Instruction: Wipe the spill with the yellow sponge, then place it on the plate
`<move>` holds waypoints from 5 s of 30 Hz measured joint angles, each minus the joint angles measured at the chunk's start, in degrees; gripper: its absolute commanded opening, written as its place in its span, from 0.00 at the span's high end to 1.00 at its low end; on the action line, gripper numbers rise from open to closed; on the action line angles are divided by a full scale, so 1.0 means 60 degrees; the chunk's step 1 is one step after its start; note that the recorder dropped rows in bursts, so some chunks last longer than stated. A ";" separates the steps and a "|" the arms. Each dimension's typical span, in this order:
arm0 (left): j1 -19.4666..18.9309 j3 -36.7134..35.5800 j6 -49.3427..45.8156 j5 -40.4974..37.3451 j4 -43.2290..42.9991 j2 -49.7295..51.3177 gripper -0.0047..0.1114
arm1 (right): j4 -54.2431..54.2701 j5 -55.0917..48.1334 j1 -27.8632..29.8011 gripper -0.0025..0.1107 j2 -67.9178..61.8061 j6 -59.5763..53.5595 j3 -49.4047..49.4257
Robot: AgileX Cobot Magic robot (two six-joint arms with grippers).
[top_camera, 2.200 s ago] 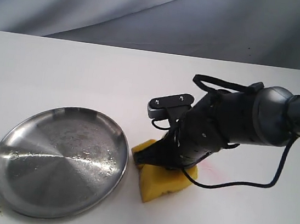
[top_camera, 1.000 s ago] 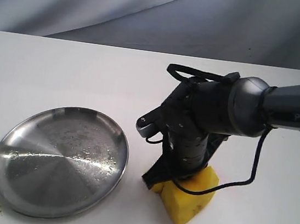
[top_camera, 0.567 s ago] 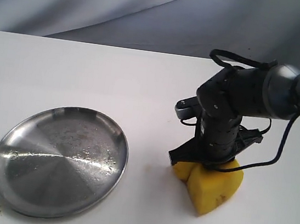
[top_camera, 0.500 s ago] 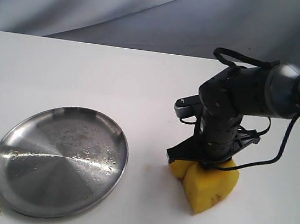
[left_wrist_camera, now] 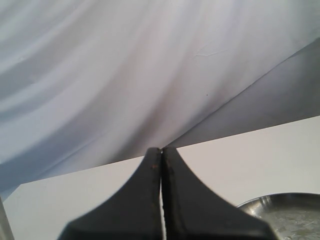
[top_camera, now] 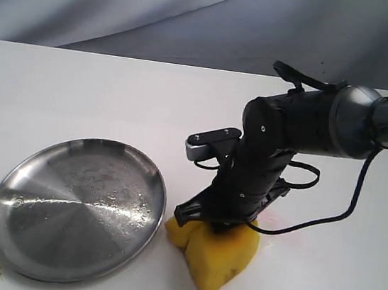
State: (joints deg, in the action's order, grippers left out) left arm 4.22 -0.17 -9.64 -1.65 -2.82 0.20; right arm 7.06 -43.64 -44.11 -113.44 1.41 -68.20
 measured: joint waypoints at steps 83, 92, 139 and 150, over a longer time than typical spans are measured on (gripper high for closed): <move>0.0000 0.0000 0.0000 0.0000 0.0000 0.0000 0.96 | -0.4086 -0.2104 -0.0086 0.98 -0.0170 0.2504 -0.1043; 0.0000 0.0000 0.0000 0.0000 0.0000 0.0000 0.96 | -0.0530 -0.0340 -0.0086 0.98 -0.0170 0.0767 -0.1026; 0.0000 0.0000 0.0000 0.0000 0.0000 0.0000 0.96 | -0.0428 0.1504 -0.0983 0.98 0.1186 0.0785 -0.2957; 0.0000 0.0000 0.0000 0.0000 0.0000 0.0000 0.96 | 0.0971 0.2124 -0.1305 0.68 -0.0799 0.0973 -0.3018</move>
State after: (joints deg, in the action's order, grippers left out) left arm 4.22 -0.17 -9.64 -1.65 -2.82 0.20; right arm 12.89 -30.89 -51.94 -118.23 7.25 -86.31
